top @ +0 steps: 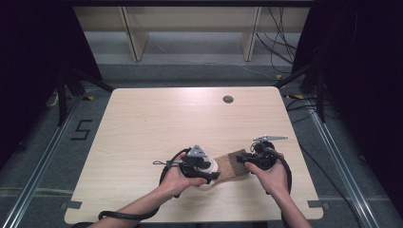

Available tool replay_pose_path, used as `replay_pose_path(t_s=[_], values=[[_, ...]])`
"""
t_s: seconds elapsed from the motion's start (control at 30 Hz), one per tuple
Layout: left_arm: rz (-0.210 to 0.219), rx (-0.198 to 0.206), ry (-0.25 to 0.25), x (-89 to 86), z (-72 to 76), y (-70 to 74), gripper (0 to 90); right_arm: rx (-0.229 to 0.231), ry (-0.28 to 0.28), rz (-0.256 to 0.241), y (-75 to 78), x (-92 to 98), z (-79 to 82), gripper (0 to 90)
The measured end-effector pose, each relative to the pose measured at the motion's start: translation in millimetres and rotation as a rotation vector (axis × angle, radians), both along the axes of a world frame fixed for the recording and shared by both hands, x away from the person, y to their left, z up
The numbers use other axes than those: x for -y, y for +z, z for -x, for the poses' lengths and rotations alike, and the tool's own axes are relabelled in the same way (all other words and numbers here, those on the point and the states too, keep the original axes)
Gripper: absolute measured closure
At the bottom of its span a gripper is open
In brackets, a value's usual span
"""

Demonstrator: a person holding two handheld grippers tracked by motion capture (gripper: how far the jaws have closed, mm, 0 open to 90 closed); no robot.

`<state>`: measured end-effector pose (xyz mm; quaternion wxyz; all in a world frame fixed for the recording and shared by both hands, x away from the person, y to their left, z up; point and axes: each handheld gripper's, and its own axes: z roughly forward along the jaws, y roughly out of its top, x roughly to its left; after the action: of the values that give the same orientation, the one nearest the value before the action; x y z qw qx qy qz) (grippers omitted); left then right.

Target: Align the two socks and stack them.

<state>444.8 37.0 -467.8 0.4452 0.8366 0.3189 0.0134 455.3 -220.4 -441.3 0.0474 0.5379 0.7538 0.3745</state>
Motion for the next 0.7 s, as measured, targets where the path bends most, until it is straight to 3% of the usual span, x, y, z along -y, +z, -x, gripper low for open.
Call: replay_pose_path(t_s=[0.03, 0.07, 0.1, 0.2, 0.3, 0.33, 0.37, 0.4, 0.43, 0.47, 0.53, 0.57, 0.6, 0.63, 0.67, 0.7], values=[[0.007, 0.002, -0.004, -1.6, -0.3, 2.3, 42.7, 0.013, 0.000, 0.004, -0.8, 1.3, -1.0, 65.0], [0.011, 0.004, -0.002, -2.7, -0.2, 4.5, 42.7, -0.033, -0.028, -0.008, 2.6, 0.1, 1.7, 64.4], [0.019, 0.007, -0.001, -3.3, -0.1, 5.9, 42.1, -0.001, -0.018, -0.006, 1.2, 2.4, -0.5, 63.5], [0.032, 0.032, 0.014, -8.7, 0.2, 14.6, 40.4, 0.020, -0.037, 0.005, 0.8, 6.9, -3.6, 59.3], [0.053, 0.043, 0.029, -14.4, 0.5, 22.0, 40.9, 0.009, -0.083, -0.006, 2.3, 8.4, -3.5, 55.5], [0.070, 0.042, 0.035, -16.8, -0.1, 24.4, 41.8, 0.056, -0.047, 0.010, 0.0, 13.1, -6.5, 55.2], [0.080, 0.042, 0.050, -18.1, -1.2, 24.5, 43.1, 0.033, -0.070, 0.006, 1.7, 12.2, -5.1, 54.9], [0.080, 0.026, 0.050, -19.5, -2.9, 24.2, 44.4, 0.000, -0.091, -0.007, 3.1, 11.0, -3.7, 54.9], [0.079, -0.002, 0.053, -21.6, -6.2, 20.6, 45.5, 0.021, -0.084, 0.015, 2.2, 12.5, -5.0, 54.8], [0.081, -0.030, 0.066, -22.4, -8.1, 16.4, 46.9, 0.008, -0.091, -0.003, 2.2, 11.2, -4.6, 54.8], [0.077, -0.061, 0.071, -23.2, -10.5, 7.5, 48.0, 0.059, -0.049, 0.004, 0.9, 14.4, -6.7, 54.9], [0.080, -0.082, 0.066, -23.4, -11.4, 2.7, 48.4, 0.030, -0.074, 0.005, 3.1, 11.6, -4.9, 55.0], [0.075, -0.095, 0.069, -22.0, -10.3, -1.4, 48.6, 0.032, -0.066, 0.007, 3.5, 11.3, -4.9, 55.2], [0.068, -0.089, 0.067, -20.6, -9.2, -3.1, 49.2, 0.042, -0.061, 0.011, 3.5, 9.2, -4.7, 55.6], [0.054, -0.083, 0.057, -18.5, -7.6, -4.3, 49.8, 0.004, -0.073, -0.001, 5.9, 6.4, -2.6, 56.0], [0.044, -0.076, 0.052, -17.5, -7.1, -4.4, 51.2, 0.028, -0.059, 0.016, 5.3, 7.1, -4.1, 56.8]])
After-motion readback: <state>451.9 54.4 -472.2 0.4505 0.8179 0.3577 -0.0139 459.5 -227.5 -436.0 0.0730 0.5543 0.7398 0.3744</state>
